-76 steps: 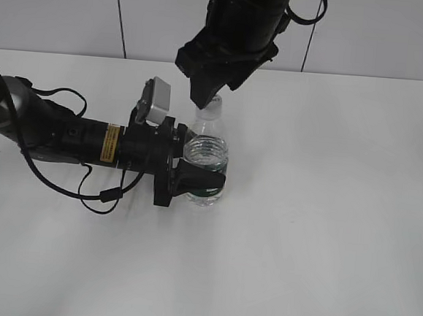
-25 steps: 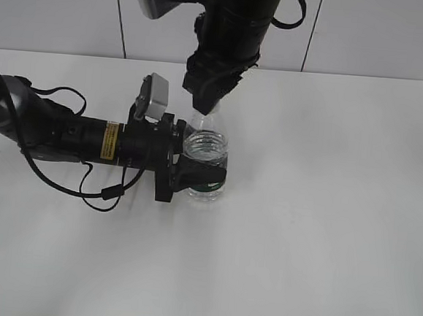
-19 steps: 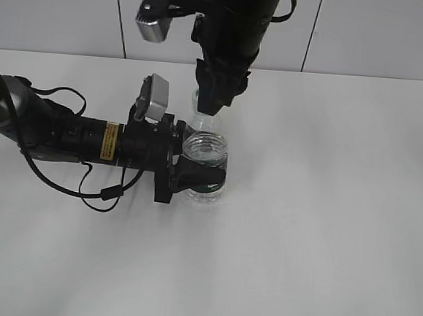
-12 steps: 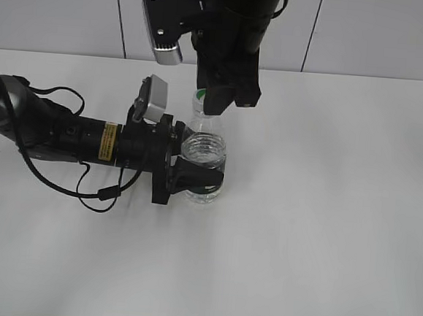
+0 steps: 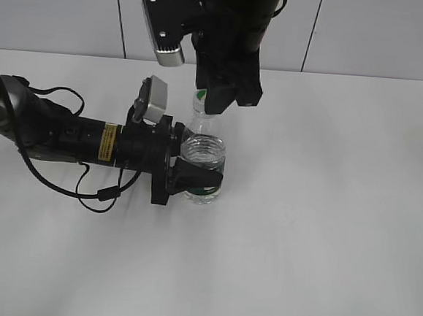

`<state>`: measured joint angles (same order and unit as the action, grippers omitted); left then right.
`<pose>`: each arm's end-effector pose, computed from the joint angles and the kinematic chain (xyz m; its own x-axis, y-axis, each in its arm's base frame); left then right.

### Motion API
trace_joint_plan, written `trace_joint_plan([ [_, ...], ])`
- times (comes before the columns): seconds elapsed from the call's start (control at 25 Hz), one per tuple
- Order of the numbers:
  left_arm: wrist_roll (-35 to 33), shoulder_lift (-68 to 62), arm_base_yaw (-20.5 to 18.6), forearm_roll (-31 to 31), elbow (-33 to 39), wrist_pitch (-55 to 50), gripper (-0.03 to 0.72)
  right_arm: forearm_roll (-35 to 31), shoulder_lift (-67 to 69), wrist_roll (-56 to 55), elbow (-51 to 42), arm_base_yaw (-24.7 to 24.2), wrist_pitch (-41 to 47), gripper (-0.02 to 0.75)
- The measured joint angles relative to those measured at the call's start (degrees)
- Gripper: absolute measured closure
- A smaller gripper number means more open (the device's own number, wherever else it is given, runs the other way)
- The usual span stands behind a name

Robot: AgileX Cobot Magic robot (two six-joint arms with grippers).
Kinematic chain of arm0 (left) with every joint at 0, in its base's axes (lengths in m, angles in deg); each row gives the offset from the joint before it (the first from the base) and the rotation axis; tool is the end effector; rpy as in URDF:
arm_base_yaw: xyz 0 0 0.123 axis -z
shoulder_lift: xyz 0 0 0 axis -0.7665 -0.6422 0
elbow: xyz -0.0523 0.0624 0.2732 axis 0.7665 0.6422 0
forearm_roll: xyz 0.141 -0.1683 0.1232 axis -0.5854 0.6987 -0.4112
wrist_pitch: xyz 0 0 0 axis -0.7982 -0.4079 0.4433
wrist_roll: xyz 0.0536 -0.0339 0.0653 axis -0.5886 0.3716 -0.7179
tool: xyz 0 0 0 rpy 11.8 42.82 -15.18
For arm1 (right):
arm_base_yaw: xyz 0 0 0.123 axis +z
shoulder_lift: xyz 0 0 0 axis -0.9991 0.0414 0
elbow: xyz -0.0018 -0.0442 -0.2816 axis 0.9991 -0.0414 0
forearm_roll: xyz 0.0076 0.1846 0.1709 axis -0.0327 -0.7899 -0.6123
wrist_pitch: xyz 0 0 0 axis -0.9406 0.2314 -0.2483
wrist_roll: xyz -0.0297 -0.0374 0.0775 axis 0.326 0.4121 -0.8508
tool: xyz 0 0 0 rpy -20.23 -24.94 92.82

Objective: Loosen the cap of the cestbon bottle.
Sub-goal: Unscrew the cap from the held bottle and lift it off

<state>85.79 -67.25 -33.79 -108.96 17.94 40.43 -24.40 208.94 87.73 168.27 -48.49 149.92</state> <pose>0.3536 -0.1886 0.0704 -0.0887 0.2658 -0.9599 0.9936 0.0916 -0.0665 0.3450 0.2926 0.2704 0.4702 -0.8685 -0.1568 -0.8684 -0.4236 -0.2579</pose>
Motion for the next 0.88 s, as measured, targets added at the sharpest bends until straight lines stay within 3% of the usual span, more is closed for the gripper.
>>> trace_joint_plan([
  [0.16,0.2,-0.1,0.0,-0.1,0.0,-0.2,0.280,0.0,-0.3,-4.8,0.5,0.0,-0.4,0.245],
  [0.28,0.2,-0.1,0.0,-0.1,0.0,-0.2,0.280,-1.1,-0.4,-9.0,0.5,0.0,-0.4,0.192],
  [0.48,0.2,-0.1,0.0,-0.1,0.0,-0.2,0.280,-2.1,-0.4,-25.7,0.5,0.0,-0.4,0.179],
  [0.72,0.2,-0.1,0.0,-0.2,0.0,-0.2,0.280,-2.2,-0.4,-60.4,0.5,0.0,-0.4,0.186],
  [0.88,0.2,-0.1,0.0,-0.2,0.0,-0.2,0.280,-2.2,-0.4,-73.9,0.5,0.0,-0.4,0.208],
])
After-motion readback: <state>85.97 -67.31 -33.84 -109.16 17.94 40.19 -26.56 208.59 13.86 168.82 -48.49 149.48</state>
